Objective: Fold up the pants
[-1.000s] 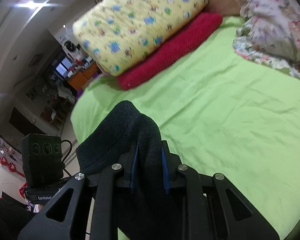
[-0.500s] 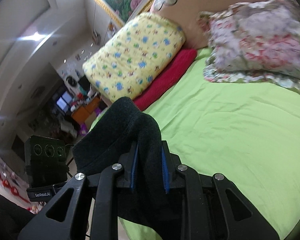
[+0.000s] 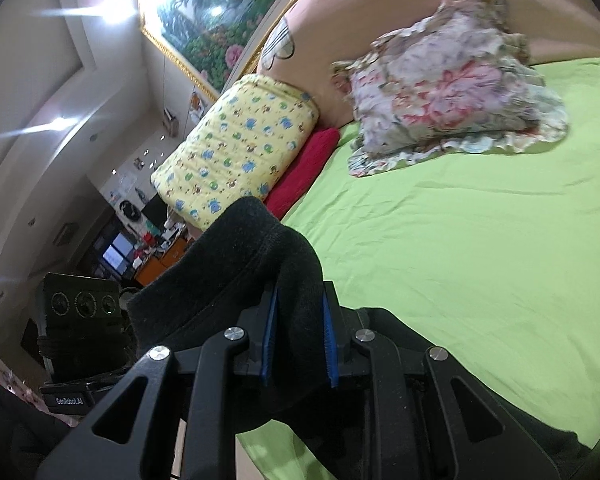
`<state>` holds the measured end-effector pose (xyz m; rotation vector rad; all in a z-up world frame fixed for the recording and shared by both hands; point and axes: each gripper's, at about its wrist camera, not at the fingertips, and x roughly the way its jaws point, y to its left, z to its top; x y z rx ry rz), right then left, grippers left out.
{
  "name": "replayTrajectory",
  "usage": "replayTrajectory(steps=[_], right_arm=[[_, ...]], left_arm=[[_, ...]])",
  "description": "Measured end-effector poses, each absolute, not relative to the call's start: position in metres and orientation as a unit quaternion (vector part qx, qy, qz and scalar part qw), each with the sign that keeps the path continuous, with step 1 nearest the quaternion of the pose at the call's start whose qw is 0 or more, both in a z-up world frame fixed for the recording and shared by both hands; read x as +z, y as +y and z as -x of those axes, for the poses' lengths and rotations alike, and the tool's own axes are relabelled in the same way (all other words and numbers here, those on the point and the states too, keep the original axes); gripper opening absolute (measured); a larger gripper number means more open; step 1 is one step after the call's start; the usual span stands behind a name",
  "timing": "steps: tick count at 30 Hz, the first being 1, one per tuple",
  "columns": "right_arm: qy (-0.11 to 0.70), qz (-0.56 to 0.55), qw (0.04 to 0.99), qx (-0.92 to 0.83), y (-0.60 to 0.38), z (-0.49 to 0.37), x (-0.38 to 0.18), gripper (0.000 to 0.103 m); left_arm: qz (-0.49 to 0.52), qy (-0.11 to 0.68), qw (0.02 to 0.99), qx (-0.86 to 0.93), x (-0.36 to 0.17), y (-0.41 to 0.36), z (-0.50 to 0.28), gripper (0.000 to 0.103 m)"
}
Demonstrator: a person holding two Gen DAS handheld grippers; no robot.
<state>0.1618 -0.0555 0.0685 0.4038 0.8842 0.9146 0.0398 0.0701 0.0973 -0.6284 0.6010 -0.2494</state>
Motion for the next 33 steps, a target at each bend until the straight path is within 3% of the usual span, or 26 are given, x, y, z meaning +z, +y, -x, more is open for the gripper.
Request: replayTrajectory(steps=[33], right_arm=[[0.410, -0.276, 0.803, 0.333, -0.182, -0.133, 0.015, 0.024]], left_arm=[[0.164, 0.383, 0.895, -0.161, 0.058, -0.056, -0.100, 0.022]])
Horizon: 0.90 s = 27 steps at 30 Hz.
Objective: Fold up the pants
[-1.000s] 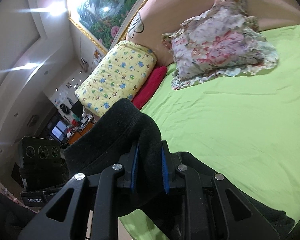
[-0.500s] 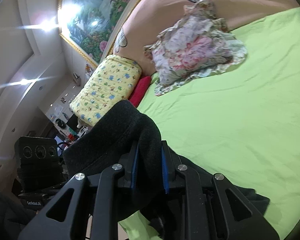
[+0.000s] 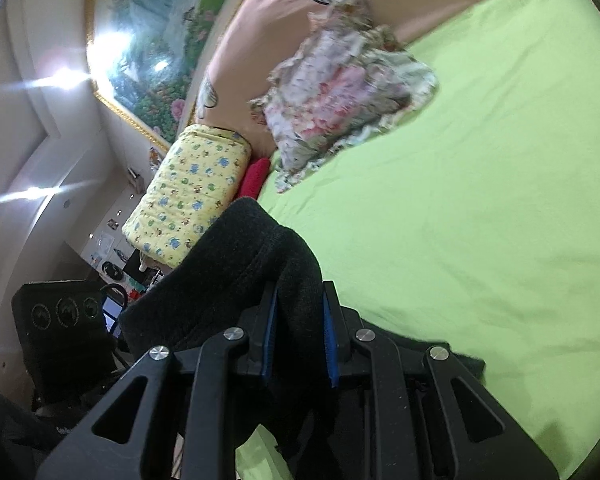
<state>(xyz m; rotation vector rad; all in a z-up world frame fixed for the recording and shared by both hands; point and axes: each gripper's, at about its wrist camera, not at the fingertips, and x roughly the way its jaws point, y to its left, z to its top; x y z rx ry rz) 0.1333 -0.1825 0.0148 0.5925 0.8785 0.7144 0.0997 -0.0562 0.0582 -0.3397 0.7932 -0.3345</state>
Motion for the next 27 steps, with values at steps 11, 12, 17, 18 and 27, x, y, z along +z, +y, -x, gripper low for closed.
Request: replayTrajectory(steps=[11, 12, 17, 18, 27], right_arm=[[0.408, -0.276, 0.835, 0.246, -0.215, -0.104, 0.015, 0.030], [0.408, -0.276, 0.837, 0.237, -0.218, -0.101, 0.016, 0.030], [0.396, -0.292, 0.852, 0.181, -0.245, -0.079, 0.023, 0.030], [0.392, -0.302, 0.852, 0.172, -0.251, -0.074, 0.024, 0.031], [0.374, -0.329, 0.858, 0.126, -0.271, -0.036, 0.032, 0.050]], left_arm=[[0.086, 0.377, 0.903, -0.188, 0.040, -0.095, -0.101, 0.042], [0.081, 0.378, 0.903, -0.189, 0.039, -0.097, -0.102, 0.043], [0.089, 0.378, 0.893, -0.228, 0.034, -0.104, -0.103, 0.067], [0.093, 0.377, 0.891, -0.236, 0.033, -0.105, -0.102, 0.070], [0.118, 0.381, 0.883, -0.249, 0.035, -0.098, -0.093, 0.075]])
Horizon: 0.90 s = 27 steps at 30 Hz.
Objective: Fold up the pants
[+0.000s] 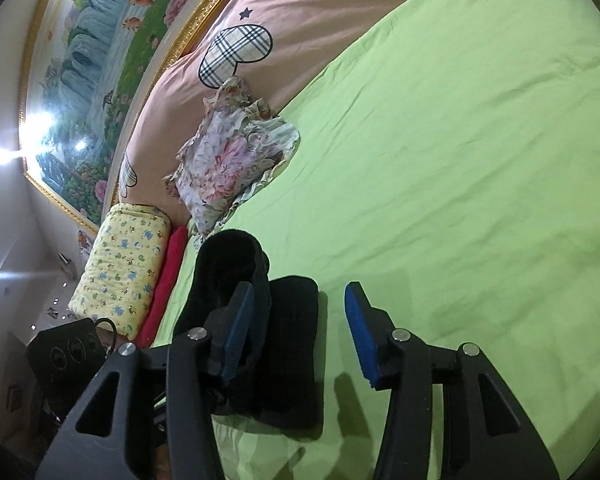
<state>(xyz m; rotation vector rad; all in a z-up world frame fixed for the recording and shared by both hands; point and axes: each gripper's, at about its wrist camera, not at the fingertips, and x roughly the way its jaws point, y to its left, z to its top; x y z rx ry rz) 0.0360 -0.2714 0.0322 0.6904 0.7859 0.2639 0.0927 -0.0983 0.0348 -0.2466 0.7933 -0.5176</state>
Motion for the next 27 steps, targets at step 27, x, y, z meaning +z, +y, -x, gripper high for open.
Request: replayTrajectory(steps=[27], right_arm=[[0.380, -0.250, 0.883, 0.119, -0.205, -0.031, 0.068, 0.078]], left_arm=[[0.289, 0.382, 0.871, -0.107, 0.032, 0.051, -0.067, 0.082]])
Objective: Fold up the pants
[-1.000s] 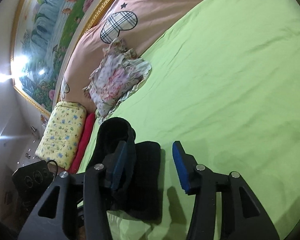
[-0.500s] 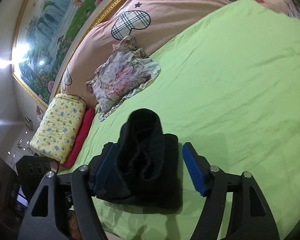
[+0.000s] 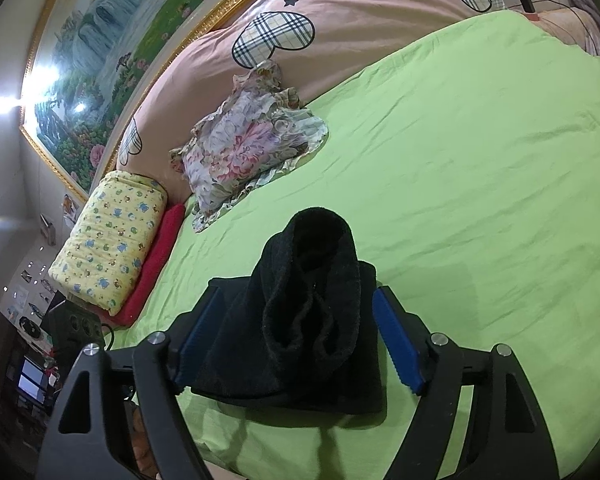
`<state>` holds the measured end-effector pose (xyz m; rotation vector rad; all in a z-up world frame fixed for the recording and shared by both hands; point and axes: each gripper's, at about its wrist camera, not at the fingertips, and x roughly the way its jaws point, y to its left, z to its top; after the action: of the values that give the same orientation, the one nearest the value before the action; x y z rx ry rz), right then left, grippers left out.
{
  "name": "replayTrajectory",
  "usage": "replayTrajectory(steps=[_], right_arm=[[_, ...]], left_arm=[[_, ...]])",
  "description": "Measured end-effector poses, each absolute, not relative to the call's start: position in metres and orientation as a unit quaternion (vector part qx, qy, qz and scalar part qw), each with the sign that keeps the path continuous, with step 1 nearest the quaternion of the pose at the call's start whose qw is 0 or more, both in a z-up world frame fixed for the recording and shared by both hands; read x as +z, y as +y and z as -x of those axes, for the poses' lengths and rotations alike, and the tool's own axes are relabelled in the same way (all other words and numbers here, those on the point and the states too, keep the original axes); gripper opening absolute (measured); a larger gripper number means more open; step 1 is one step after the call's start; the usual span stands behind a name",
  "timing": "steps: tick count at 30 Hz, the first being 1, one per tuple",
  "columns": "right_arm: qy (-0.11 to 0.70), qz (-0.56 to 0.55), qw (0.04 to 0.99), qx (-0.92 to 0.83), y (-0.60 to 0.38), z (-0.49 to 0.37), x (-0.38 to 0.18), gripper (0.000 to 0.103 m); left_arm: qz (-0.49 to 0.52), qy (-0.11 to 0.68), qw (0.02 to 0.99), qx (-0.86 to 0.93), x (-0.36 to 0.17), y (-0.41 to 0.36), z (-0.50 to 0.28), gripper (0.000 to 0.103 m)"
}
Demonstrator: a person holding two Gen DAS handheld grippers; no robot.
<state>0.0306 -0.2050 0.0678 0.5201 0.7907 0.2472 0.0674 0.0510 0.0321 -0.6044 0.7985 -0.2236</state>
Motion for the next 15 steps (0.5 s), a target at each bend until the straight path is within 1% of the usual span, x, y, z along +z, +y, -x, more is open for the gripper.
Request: replayTrajectory(steps=[3, 15], right_arm=[[0.380, -0.246, 0.885, 0.112, -0.203, -0.035, 0.067, 0.080], [0.411, -0.265, 0.867, 0.094, -0.201, -0.053, 0.042, 0.081]], left_arm=[[0.298, 0.379, 0.870, -0.100, 0.031, 0.056, -0.062, 0.083], [0.304, 0.385, 0.867, -0.087, 0.025, 0.066, -0.061, 0.084]])
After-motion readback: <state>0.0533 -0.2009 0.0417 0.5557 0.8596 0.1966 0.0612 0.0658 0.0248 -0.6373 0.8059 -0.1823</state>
